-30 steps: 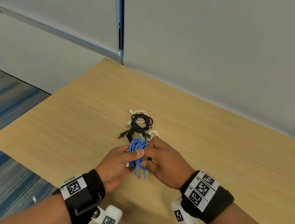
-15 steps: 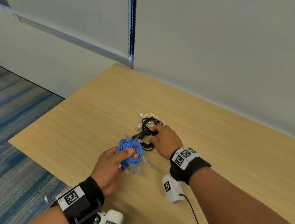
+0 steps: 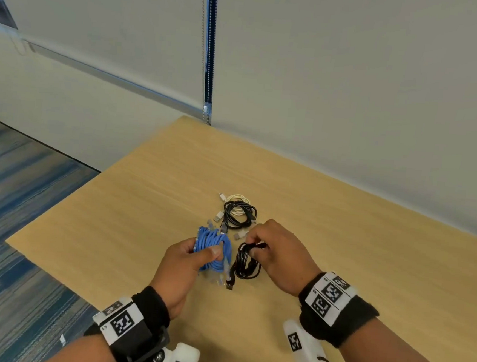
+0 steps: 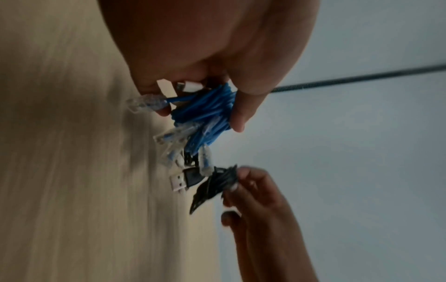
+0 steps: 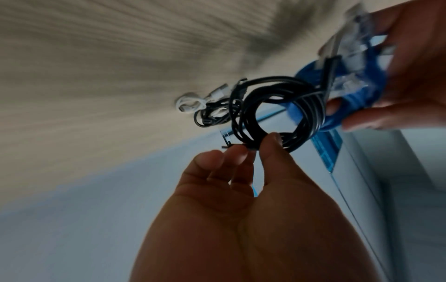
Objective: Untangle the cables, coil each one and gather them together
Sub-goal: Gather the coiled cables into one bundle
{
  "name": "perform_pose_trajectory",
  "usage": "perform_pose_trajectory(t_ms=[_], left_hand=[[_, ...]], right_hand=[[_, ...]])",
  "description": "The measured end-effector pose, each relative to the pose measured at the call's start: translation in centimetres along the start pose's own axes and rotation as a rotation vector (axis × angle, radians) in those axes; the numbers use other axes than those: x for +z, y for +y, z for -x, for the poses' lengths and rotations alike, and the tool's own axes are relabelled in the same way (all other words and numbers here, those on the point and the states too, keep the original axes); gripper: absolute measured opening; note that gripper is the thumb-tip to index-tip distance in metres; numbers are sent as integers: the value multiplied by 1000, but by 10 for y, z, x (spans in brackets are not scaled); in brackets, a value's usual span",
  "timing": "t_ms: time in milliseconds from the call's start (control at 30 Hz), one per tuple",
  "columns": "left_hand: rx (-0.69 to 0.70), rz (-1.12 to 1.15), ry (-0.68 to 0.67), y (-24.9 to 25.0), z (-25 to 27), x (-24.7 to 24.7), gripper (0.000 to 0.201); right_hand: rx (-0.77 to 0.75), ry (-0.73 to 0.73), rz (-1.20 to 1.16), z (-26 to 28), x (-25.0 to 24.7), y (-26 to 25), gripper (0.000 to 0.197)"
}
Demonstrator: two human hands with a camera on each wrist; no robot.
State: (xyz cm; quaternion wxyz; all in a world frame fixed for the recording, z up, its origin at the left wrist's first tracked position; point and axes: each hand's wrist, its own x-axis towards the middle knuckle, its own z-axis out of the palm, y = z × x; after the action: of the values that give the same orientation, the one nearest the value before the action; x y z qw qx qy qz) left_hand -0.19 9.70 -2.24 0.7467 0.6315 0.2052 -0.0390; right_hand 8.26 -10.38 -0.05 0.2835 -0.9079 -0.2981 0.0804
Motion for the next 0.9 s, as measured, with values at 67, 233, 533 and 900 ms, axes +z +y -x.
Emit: perform_pose_trajectory(t_ms=[67, 233, 533, 900], left_hand=[[11, -60, -86, -1, 2, 16, 15], [101, -252, -58, 5, -10, 22, 9], [-96, -38, -273, 0, -4, 40, 17], [-86, 40, -283, 3, -1, 37, 39]], right_hand=[[-41, 8, 11, 8, -2, -8, 19], [-7, 46, 17, 26, -25, -10, 17], [85, 55, 84, 35, -24, -11, 13], [78, 38, 270, 21, 4, -25, 15]])
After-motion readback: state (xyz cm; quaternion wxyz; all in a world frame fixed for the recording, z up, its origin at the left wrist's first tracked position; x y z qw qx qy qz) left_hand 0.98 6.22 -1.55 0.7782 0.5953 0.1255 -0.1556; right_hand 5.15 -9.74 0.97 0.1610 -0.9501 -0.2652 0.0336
